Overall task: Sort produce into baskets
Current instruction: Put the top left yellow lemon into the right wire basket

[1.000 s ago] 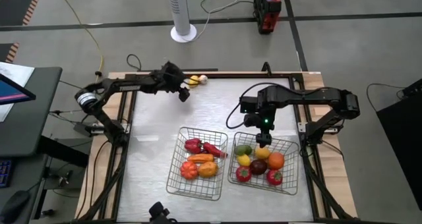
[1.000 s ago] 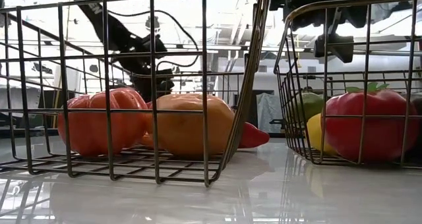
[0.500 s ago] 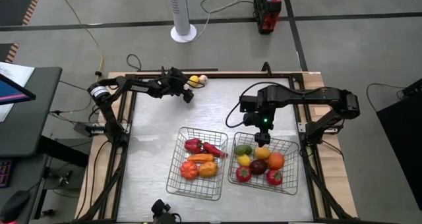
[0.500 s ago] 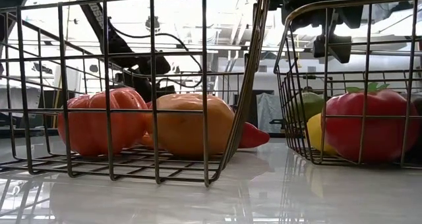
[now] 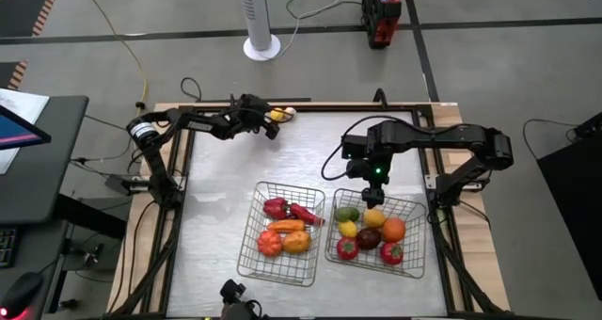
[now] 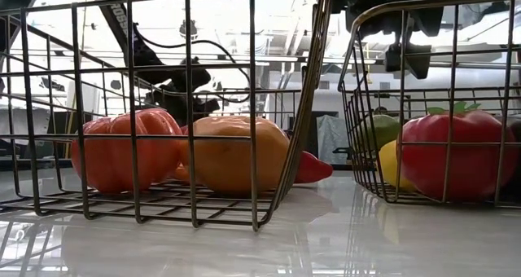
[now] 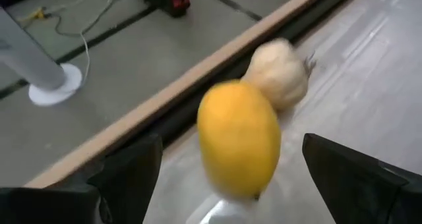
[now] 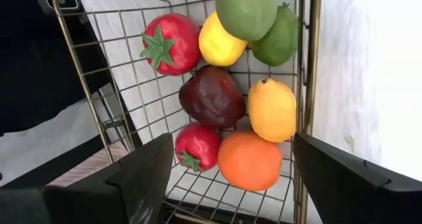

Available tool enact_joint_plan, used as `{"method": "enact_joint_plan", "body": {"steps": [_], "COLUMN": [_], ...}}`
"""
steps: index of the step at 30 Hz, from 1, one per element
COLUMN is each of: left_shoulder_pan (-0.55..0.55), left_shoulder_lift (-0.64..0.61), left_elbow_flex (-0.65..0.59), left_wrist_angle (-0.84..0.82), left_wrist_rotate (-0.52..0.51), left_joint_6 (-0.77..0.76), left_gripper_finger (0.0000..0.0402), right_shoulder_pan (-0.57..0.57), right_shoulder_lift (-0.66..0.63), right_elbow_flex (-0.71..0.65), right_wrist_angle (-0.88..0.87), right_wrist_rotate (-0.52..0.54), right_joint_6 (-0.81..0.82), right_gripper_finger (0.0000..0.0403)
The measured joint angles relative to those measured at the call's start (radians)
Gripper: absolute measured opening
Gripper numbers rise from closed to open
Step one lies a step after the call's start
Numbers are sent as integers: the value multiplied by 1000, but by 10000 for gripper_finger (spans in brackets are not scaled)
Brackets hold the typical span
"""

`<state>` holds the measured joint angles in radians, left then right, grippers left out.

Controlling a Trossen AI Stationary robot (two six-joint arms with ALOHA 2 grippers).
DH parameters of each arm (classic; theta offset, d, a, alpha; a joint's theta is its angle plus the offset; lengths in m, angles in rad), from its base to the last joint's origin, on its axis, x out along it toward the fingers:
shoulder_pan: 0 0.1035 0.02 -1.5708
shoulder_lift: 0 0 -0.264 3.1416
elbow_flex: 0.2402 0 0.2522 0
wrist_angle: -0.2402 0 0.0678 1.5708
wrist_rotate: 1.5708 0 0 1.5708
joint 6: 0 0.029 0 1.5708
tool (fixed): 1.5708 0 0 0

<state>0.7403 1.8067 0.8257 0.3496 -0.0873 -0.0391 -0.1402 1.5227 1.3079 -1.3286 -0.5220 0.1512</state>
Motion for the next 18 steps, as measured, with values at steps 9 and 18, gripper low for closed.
{"method": "enact_joint_plan", "body": {"steps": [9, 18], "left_shoulder_pan": [-22, -24], "left_shoulder_lift": [79, 79], "left_elbow_flex": [42, 70], "left_wrist_angle": [65, 27], "left_wrist_rotate": [-32, -65], "left_joint_6": [-34, -67], "left_gripper_finger": [352, 338], "right_shoulder_pan": [0, 0], "right_shoulder_lift": [1, 2], "right_elbow_flex": [0, 0], "right_wrist_angle": [14, 43], "right_wrist_rotate": [0, 2], "right_joint_6": [-2, -10], "right_gripper_finger": [338, 338]}}
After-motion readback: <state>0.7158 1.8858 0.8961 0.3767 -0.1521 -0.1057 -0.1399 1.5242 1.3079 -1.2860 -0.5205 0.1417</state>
